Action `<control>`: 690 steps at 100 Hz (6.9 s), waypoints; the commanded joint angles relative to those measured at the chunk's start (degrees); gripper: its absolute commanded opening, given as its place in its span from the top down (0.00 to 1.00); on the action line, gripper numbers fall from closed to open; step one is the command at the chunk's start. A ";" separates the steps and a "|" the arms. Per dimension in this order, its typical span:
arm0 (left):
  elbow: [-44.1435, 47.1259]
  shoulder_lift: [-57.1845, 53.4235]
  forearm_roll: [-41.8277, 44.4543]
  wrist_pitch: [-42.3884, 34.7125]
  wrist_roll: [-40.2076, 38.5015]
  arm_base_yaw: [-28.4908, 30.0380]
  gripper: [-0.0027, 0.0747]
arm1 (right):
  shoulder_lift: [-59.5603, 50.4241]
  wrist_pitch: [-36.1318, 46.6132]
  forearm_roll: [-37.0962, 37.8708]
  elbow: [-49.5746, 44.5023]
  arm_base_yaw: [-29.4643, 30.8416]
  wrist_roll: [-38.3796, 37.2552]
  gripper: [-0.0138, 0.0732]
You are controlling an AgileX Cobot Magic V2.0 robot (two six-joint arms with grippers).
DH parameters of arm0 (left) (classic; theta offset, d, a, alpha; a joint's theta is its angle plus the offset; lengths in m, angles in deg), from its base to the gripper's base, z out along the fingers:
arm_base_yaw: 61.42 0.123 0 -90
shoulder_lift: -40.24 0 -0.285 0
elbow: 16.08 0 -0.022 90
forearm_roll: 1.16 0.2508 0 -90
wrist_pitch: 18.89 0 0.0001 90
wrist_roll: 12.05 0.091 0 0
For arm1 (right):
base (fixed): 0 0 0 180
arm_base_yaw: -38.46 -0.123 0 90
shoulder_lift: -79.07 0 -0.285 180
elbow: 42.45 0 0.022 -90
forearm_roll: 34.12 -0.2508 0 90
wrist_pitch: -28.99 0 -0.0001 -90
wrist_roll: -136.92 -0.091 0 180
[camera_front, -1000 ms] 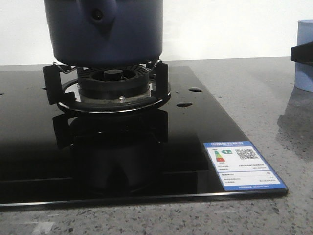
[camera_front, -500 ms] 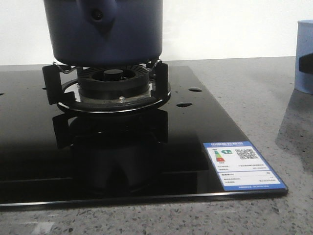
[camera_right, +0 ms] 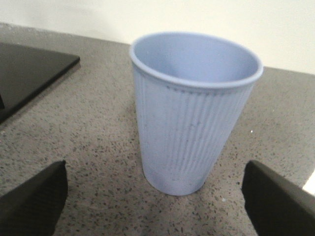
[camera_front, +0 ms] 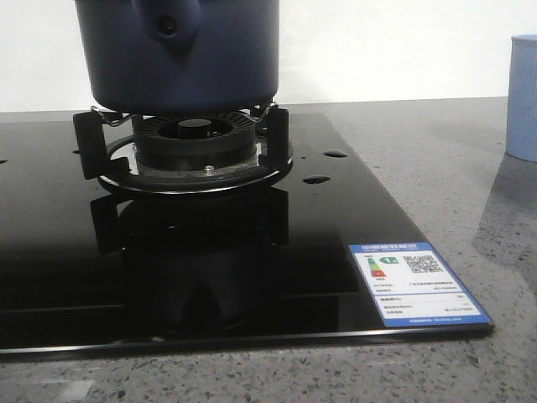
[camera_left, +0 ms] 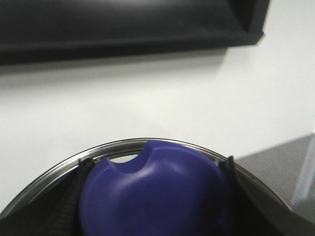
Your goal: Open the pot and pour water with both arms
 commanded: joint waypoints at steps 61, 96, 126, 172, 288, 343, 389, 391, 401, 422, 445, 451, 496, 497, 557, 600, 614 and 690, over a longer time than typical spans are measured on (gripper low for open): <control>-2.20 13.83 -0.46 -14.58 0.02 -9.24 0.47 | -12.49 2.07 -1.84 -2.78 0.28 -1.48 0.09; -2.24 14.18 -0.92 -15.29 -0.24 -9.24 0.47 | -12.49 2.07 -1.84 -2.78 0.18 -1.48 0.09; -2.24 15.82 -1.82 -15.29 -0.45 -9.24 0.47 | -12.49 2.07 -1.84 -2.78 0.18 -1.48 0.09; -2.24 15.39 -1.82 -14.40 -0.45 -9.24 0.30 | -12.49 2.03 -1.84 -2.78 0.18 -1.48 0.09; 5.77 -20.27 5.34 -3.50 0.00 20.02 0.99 | -20.05 -16.82 -0.87 20.60 -14.69 -22.93 0.90; 34.93 -47.40 0.70 -10.09 0.00 20.24 0.99 | -55.16 -23.38 2.27 5.63 -15.52 -24.77 0.90; 47.90 -60.37 -1.39 -9.73 0.00 20.24 0.99 | -67.31 -28.94 2.27 -6.55 -15.52 -24.77 0.90; 48.05 -60.37 -1.39 -9.73 0.00 20.24 0.99 | -67.31 -28.94 2.27 -6.68 -15.52 -24.77 0.90; 48.45 -60.37 -1.39 -9.60 0.00 20.24 0.99 | -67.31 -29.40 2.27 -6.68 -15.52 -24.77 0.90; 48.45 -60.37 -1.39 -9.08 0.00 20.24 0.99 | -67.31 -29.40 2.27 -6.68 -15.52 -24.77 0.90; 48.45 -60.37 -1.39 -9.08 0.00 20.24 0.99 | -67.31 -29.40 2.27 -6.68 -15.52 -24.77 0.90; 48.45 -60.37 -1.39 -9.08 0.00 20.24 0.99 | -67.31 -29.40 2.27 -6.68 -15.52 -24.77 0.90; 50.80 -60.74 6.61 -8.77 -3.26 20.46 0.99 | -67.31 -29.40 2.27 -6.68 -15.52 -24.77 0.90; 51.02 -60.73 7.88 -8.77 -3.82 20.61 0.99 | -67.31 -29.40 2.27 -6.68 -15.52 -24.77 0.90; 62.25 -67.17 14.70 -0.17 -12.76 21.79 0.99 | -67.31 -29.26 2.27 -6.68 -15.52 -24.77 0.90; 62.25 -67.17 14.70 -0.17 -12.76 21.79 0.99 | -67.31 -29.26 2.27 -6.68 -15.52 -24.77 0.90; 62.25 -67.17 14.70 -0.17 -12.76 21.79 0.99 | -67.31 -29.26 2.27 -6.68 -15.52 -24.77 0.90; 62.25 -67.17 14.70 -0.17 -12.76 21.79 0.99 | -65.38 -47.78 -46.79 -11.18 -19.77 27.74 0.90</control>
